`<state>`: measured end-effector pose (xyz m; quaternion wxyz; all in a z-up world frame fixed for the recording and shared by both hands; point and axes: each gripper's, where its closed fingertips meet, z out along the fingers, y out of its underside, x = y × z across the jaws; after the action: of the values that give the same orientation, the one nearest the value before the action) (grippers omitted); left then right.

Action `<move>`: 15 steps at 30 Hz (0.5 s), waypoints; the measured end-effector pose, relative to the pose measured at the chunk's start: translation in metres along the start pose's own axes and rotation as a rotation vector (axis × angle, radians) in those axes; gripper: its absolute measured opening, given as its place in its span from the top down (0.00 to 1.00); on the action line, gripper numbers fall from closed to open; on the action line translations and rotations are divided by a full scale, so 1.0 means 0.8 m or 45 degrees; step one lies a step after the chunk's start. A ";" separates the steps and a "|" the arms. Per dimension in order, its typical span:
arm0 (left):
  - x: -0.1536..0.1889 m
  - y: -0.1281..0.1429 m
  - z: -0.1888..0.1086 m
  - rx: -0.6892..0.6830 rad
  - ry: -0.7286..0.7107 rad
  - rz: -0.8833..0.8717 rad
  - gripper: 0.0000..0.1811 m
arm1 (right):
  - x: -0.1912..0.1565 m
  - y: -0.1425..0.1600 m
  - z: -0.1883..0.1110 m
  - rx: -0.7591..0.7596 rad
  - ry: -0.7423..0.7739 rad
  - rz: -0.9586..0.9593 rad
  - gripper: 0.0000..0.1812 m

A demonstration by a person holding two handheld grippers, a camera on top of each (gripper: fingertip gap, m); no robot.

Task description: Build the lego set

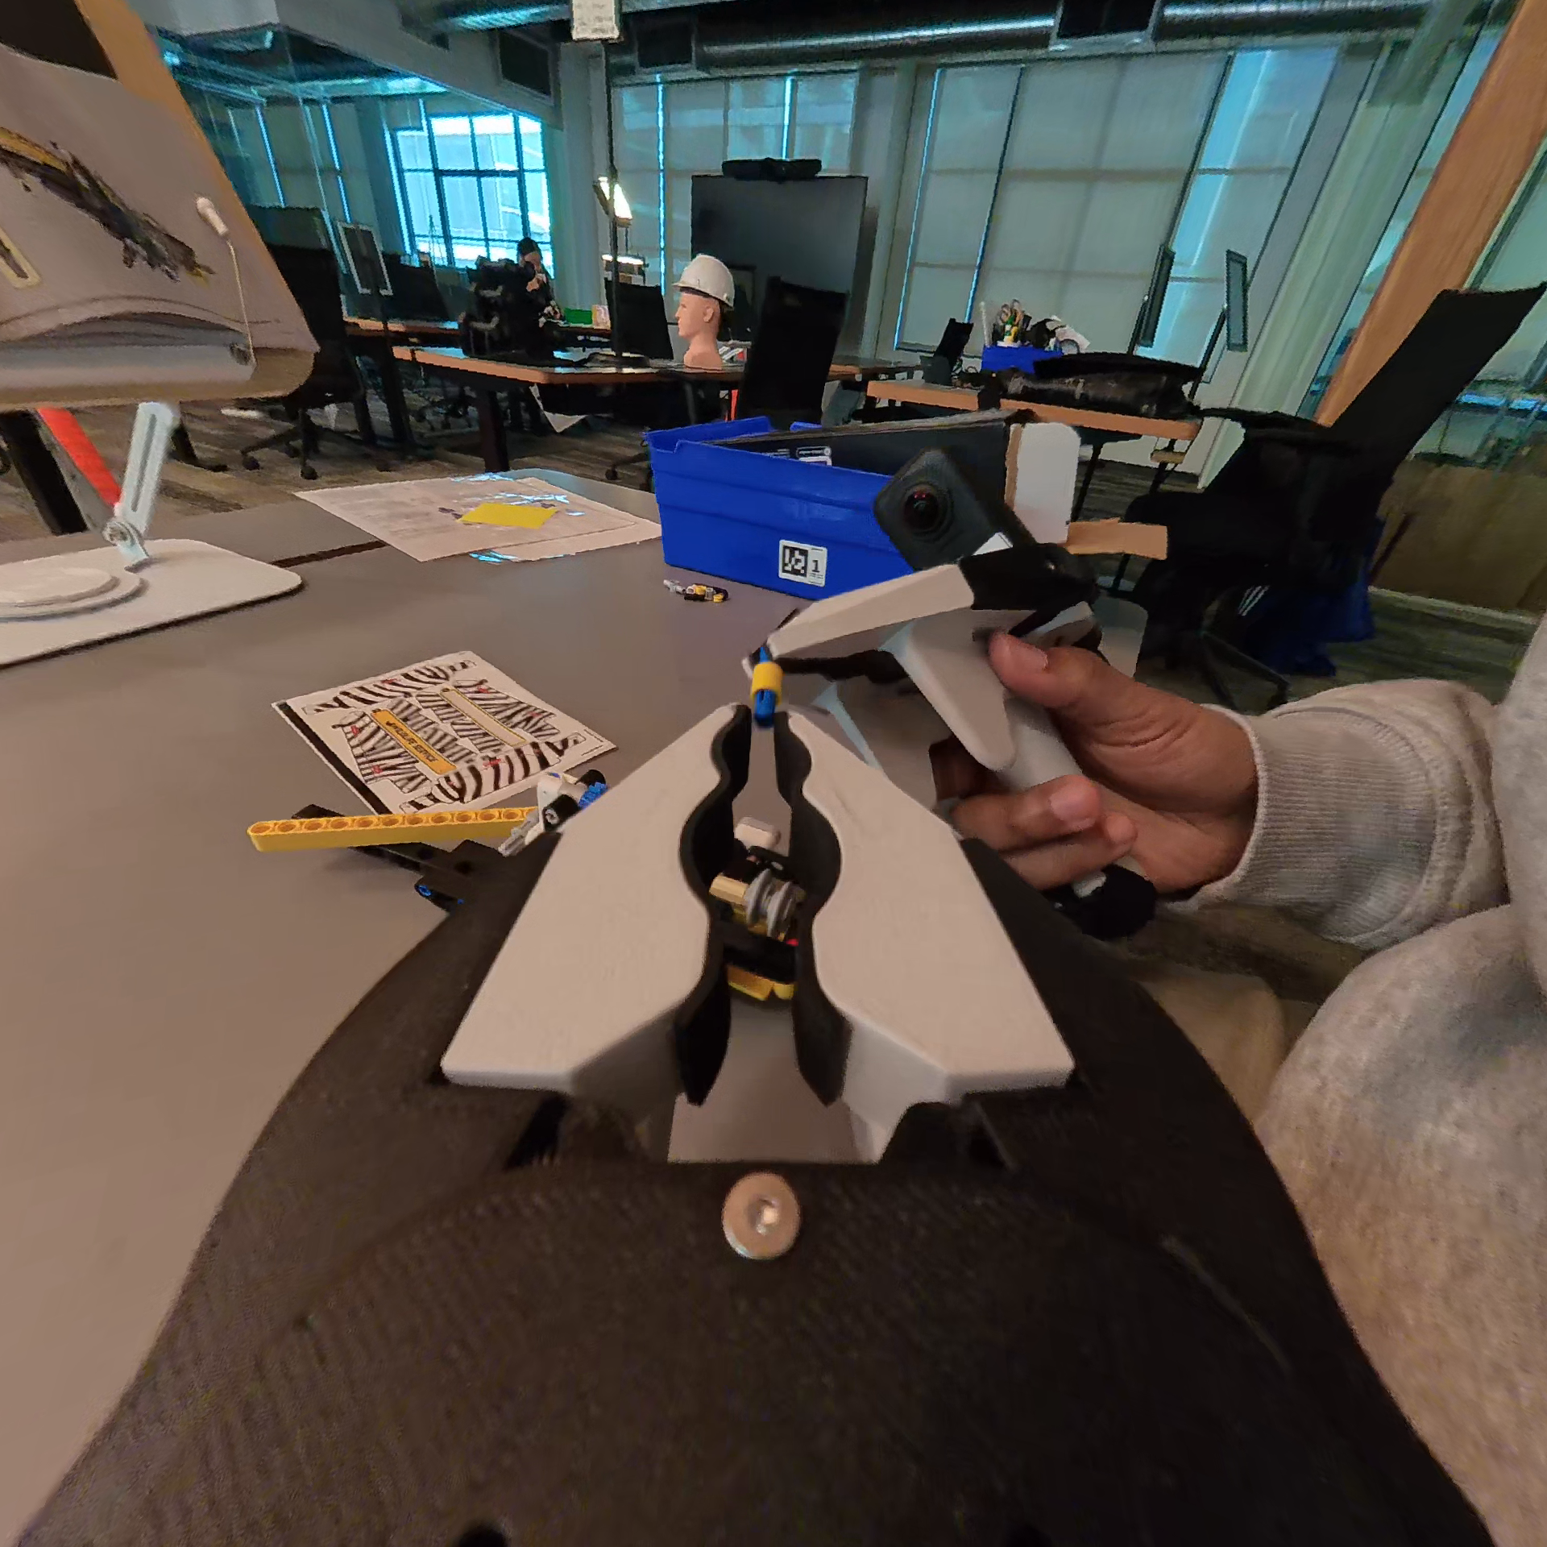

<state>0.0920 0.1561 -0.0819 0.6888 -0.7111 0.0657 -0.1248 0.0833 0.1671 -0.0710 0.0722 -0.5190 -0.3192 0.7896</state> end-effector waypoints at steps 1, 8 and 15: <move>-0.003 -0.002 0.000 0.007 0.001 -0.048 0.96 | -0.002 -0.009 -0.002 0.024 0.001 -0.027 0.99; -0.116 0.008 -0.003 -0.084 -0.245 -0.537 0.89 | 0.046 -0.072 0.007 -0.146 0.279 -0.397 0.99; -0.168 0.073 0.022 -0.420 -0.123 -0.898 0.80 | 0.141 -0.083 0.060 -0.585 0.514 -0.788 0.99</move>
<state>-0.0280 0.2067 -0.1522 0.4824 -0.7962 -0.1961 -0.3082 -0.0237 0.2493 -0.1076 0.2490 -0.5454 -0.6067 0.5219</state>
